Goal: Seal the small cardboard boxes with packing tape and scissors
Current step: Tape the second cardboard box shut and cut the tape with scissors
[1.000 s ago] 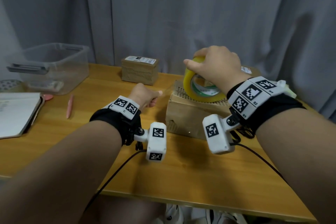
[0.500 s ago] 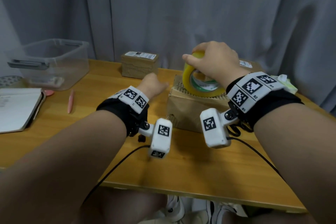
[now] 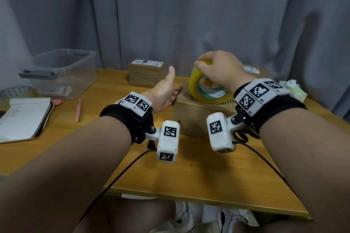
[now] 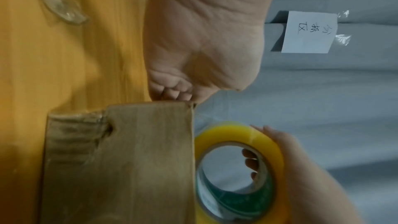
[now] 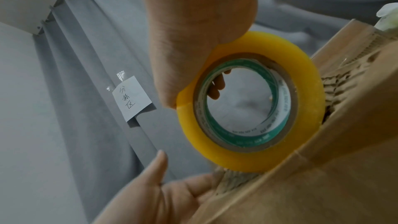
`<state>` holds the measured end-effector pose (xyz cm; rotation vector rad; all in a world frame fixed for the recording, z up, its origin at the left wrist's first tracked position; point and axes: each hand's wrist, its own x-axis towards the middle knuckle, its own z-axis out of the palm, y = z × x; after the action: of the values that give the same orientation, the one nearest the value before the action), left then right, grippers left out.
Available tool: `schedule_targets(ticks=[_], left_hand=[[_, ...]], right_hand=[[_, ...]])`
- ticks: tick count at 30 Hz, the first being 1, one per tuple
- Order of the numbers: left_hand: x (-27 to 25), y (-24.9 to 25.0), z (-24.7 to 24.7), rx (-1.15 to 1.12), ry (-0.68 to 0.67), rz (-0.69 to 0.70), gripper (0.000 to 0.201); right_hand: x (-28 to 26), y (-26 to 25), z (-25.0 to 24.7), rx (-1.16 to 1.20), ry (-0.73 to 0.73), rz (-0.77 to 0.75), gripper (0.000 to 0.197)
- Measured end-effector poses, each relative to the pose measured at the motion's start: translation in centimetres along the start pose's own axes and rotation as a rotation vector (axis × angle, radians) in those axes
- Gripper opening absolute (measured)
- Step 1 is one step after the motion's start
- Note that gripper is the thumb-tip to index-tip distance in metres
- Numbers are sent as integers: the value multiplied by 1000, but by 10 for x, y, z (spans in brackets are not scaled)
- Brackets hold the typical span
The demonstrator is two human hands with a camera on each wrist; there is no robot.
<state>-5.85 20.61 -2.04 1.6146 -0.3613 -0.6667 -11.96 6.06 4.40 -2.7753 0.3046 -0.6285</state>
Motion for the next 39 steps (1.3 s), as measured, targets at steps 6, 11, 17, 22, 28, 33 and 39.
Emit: schedule_targets(ticks=[6, 11, 17, 22, 28, 33, 39], left_hand=[[9, -7, 10, -5, 3, 68, 77], [11, -12, 4, 128, -35, 72, 66], [10, 0, -15, 466, -59, 236, 54], [12, -5, -6, 553, -123, 212, 59], [13, -8, -3, 661, -102, 176, 67], [8, -9, -2, 697, -115, 206, 63], [-2, -3, 2, 1017, 11, 327, 66]], right_hand=[[1, -2, 0, 0, -8, -20, 39], [3, 11, -3, 160, 22, -30, 48], [2, 32, 3, 485, 75, 108, 51], [11, 19, -7, 355, 68, 93, 50], [13, 11, -43, -125, -27, 59, 42], [4, 29, -49, -398, -120, 111, 53], [-23, 38, -35, -350, 102, 123, 78]])
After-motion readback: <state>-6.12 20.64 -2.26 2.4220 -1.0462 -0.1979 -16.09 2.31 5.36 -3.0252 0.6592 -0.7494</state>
